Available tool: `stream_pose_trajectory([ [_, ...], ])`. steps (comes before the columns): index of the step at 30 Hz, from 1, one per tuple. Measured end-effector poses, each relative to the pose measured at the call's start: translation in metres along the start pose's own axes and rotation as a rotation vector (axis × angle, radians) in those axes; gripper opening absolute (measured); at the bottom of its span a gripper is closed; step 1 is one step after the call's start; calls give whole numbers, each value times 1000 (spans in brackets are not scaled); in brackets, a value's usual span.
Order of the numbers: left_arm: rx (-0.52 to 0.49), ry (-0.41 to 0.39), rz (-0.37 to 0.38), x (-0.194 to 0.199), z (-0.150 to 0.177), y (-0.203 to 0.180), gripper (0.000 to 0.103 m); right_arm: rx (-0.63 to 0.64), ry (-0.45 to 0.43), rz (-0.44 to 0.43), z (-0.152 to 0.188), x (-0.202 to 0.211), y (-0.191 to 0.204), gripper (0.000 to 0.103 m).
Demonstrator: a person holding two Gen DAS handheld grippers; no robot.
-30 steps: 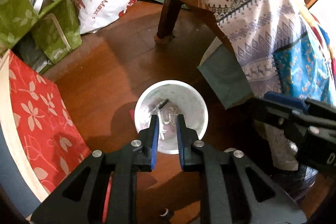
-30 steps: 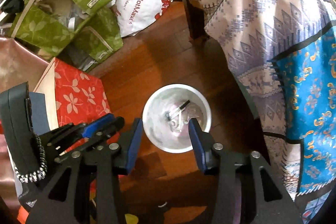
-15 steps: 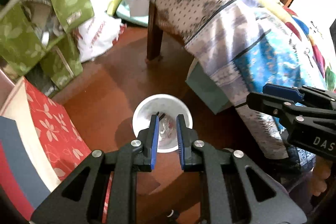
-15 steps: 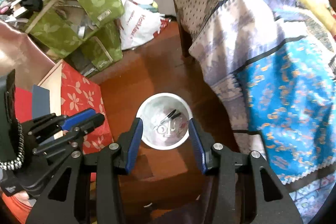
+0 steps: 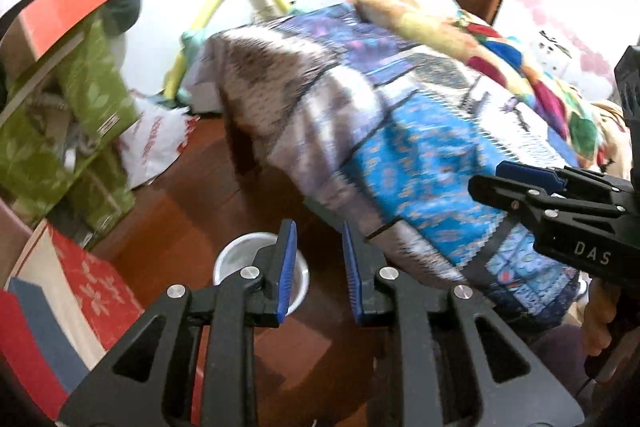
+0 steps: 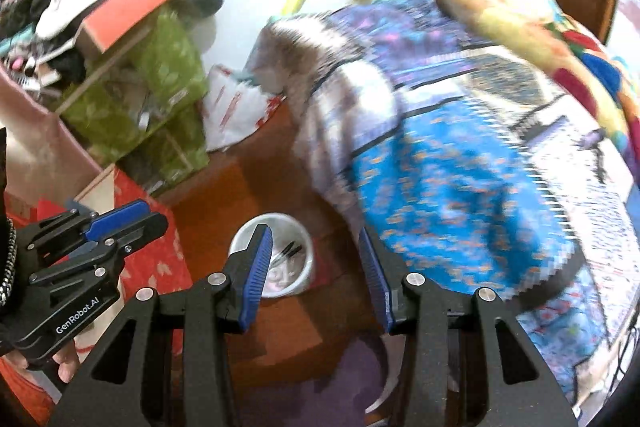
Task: Collect trash
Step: 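Return both tools to the bed, then grasp the purple tube with the left tool while the right tool grasps the black flat holder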
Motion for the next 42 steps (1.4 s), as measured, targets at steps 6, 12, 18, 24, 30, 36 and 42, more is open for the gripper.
stream_pose_trajectory([
  [6, -82, -40, 50, -8, -35, -60, 29, -74, -88, 70, -11, 41, -60, 42],
  [12, -152, -35, 133, -33, -64, -126, 29, -147, -132, 168, -12, 72, -134, 42],
  [18, -233, -38, 185, -55, -93, -182, 30, -233, -148, 251, -11, 87, -203, 42],
  [24, -257, -36, 220, -85, -116, -220, 35, -314, -146, 291, -10, 85, -260, 42],
  [30, -259, 2, 230, -123, -125, -237, 35, -331, -104, 311, -18, 60, -300, 42],
  [36, -292, 33, 202, -157, -129, -238, 35, -337, -63, 294, -35, 24, -326, 42],
  [42, -311, 43, 180, -178, -138, -233, 35, -375, -48, 285, -57, -13, -350, 42],
])
Point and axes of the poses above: each gripper's, at about its wrist camera, not at the fingertips, and x roughly against the way its jaws point, y to its left, z to its underside, the point moved 8 cm from there along -x, roughly the way its jaws point, and after that the axes turned 8 degrees about -x, right-handed, at the moved point
